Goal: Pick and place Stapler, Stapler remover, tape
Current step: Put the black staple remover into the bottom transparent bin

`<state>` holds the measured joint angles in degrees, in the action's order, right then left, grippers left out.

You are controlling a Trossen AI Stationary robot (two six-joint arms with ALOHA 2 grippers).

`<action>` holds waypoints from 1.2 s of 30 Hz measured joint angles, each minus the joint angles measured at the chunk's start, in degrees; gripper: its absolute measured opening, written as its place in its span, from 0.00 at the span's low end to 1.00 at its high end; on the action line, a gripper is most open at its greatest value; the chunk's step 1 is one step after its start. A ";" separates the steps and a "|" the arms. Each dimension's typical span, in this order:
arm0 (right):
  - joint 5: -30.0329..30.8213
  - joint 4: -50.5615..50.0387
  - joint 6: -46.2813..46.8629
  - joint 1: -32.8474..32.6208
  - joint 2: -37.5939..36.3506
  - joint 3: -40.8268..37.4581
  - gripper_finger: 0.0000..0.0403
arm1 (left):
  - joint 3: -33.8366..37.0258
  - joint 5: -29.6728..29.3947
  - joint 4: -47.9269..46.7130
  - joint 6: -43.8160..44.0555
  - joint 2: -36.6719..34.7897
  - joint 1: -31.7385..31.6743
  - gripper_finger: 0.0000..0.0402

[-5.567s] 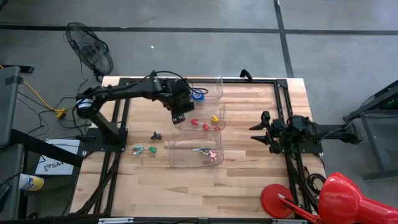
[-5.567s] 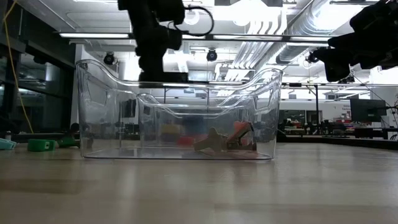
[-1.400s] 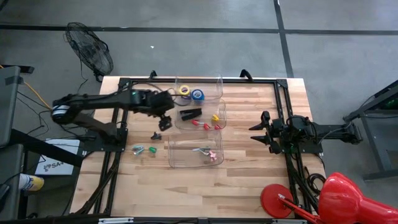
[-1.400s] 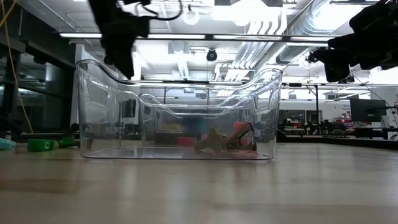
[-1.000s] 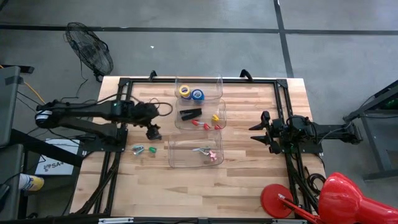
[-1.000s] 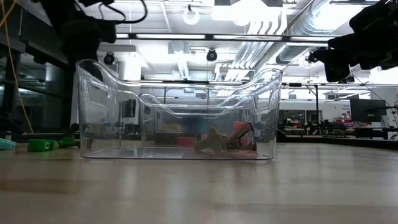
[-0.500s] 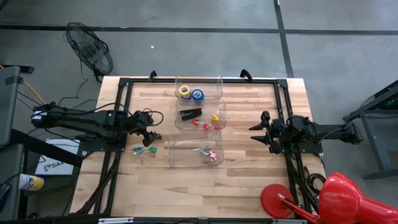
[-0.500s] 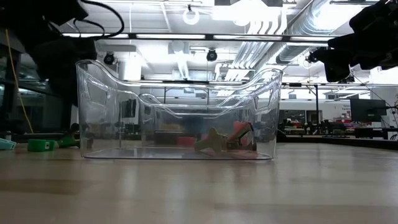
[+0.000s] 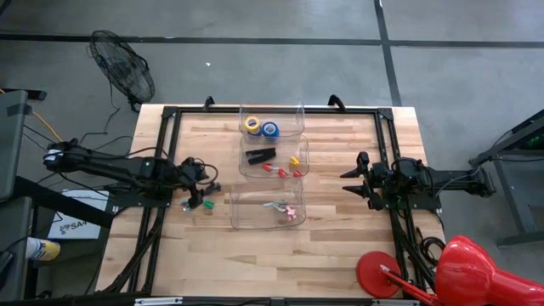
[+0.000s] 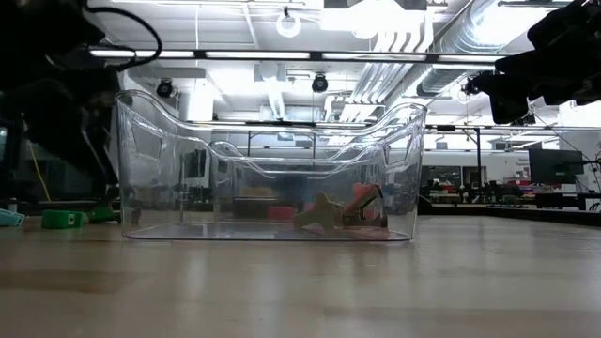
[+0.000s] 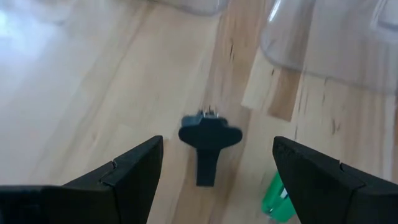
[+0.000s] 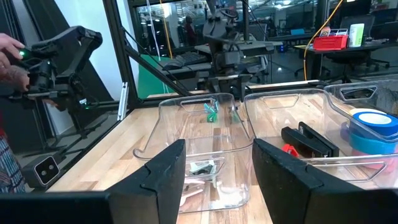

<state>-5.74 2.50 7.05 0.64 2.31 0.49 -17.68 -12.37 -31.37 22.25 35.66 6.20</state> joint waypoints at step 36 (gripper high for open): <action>-0.02 0.02 -0.01 0.00 0.00 0.00 0.44 | 9.28 -5.06 11.86 -1.10 -0.18 0.20 0.51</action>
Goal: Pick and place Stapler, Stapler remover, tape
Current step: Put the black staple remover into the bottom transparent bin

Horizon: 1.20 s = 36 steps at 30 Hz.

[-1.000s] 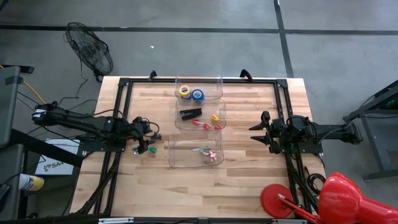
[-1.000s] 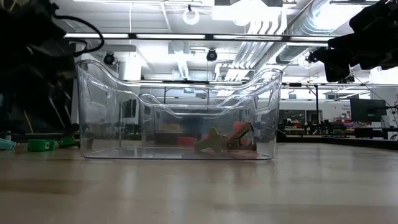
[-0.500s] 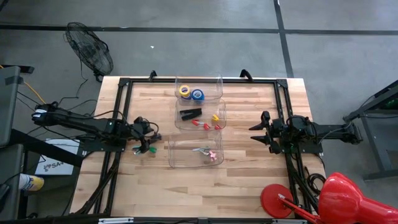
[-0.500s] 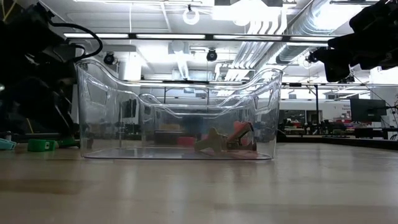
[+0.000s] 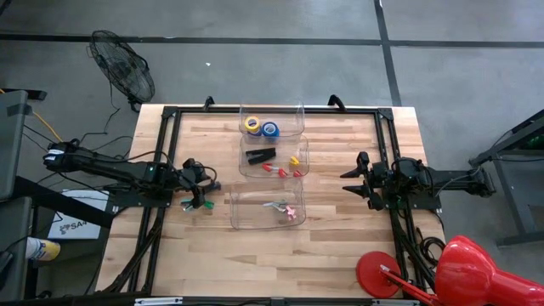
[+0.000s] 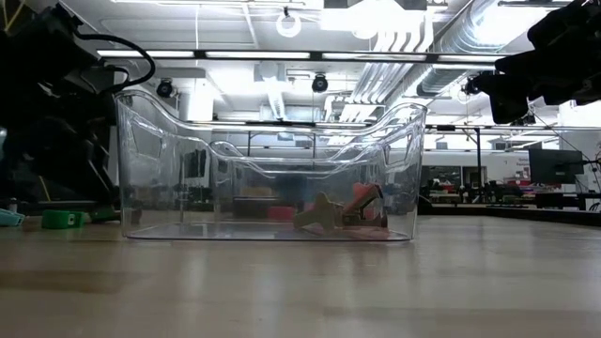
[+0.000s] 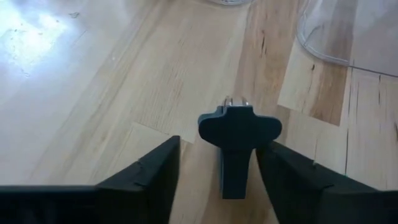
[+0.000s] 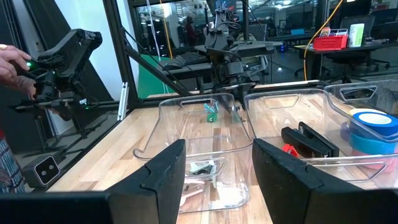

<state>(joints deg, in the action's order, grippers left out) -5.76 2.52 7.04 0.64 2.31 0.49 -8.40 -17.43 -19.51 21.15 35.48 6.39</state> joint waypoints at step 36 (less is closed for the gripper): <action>0.00 0.00 0.01 0.00 0.00 0.00 0.44 | -3.10 0.22 3.91 1.55 0.02 0.00 0.10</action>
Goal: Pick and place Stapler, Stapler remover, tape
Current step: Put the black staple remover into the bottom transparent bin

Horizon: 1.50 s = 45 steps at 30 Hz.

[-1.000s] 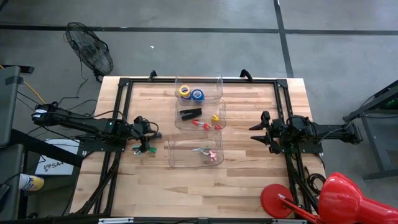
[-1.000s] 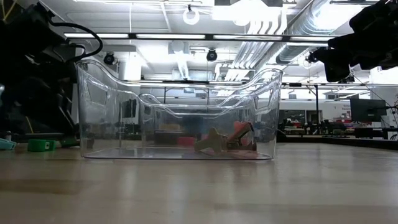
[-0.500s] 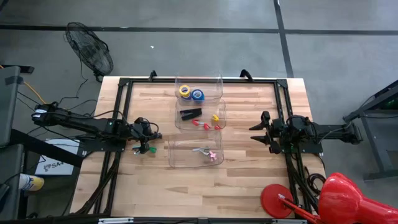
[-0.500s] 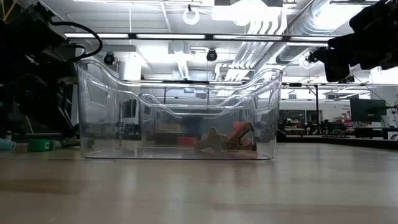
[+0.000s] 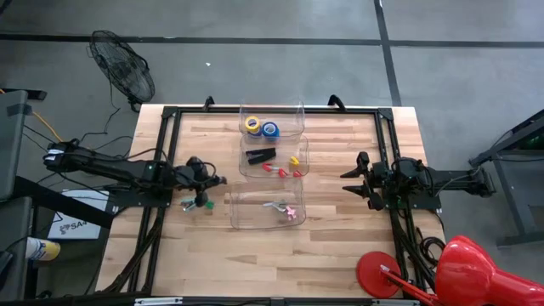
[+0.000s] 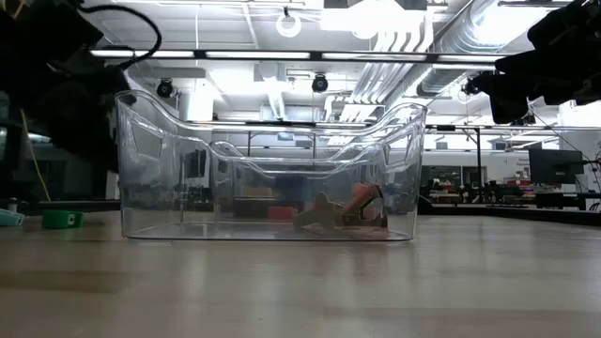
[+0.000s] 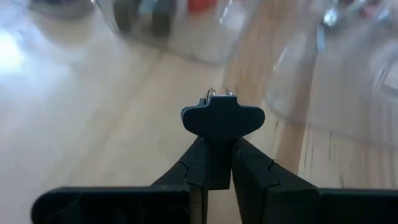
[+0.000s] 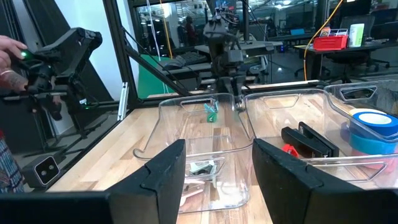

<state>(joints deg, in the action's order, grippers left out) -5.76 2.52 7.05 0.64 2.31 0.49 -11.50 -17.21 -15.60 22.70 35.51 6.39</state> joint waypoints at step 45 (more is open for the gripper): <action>0.02 -0.05 0.00 0.00 -0.02 0.00 0.44 | -37.01 16.57 2.61 -13.12 45.64 0.02 0.10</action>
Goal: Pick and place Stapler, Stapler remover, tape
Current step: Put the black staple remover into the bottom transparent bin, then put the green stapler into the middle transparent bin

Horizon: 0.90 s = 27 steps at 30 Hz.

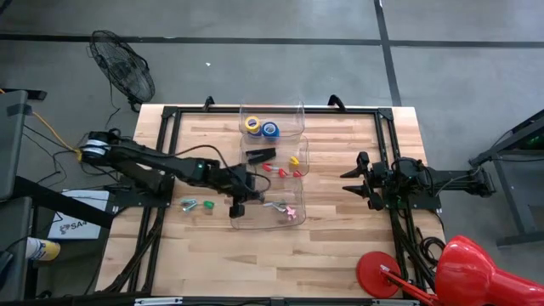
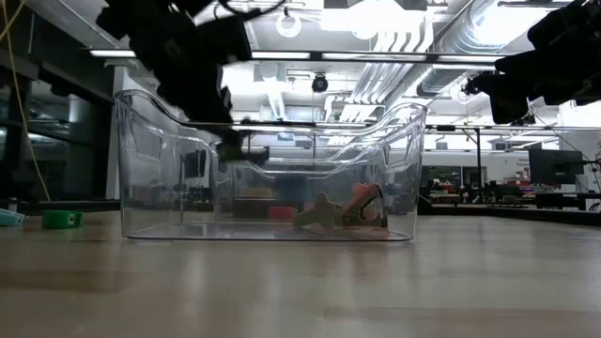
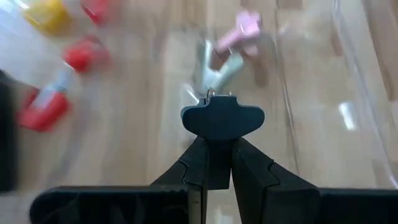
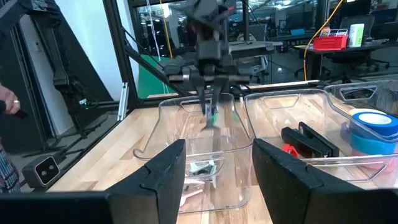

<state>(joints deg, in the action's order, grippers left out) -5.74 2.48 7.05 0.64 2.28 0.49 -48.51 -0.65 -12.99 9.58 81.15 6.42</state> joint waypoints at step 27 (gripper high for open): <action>-0.02 0.06 -0.01 0.00 -0.02 0.00 0.44 | -0.15 -1.11 -0.15 2.18 6.71 1.65 0.27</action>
<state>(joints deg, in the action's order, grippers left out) -5.76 2.54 7.04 0.64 2.26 0.49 -48.66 -1.76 -13.14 11.76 87.85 8.07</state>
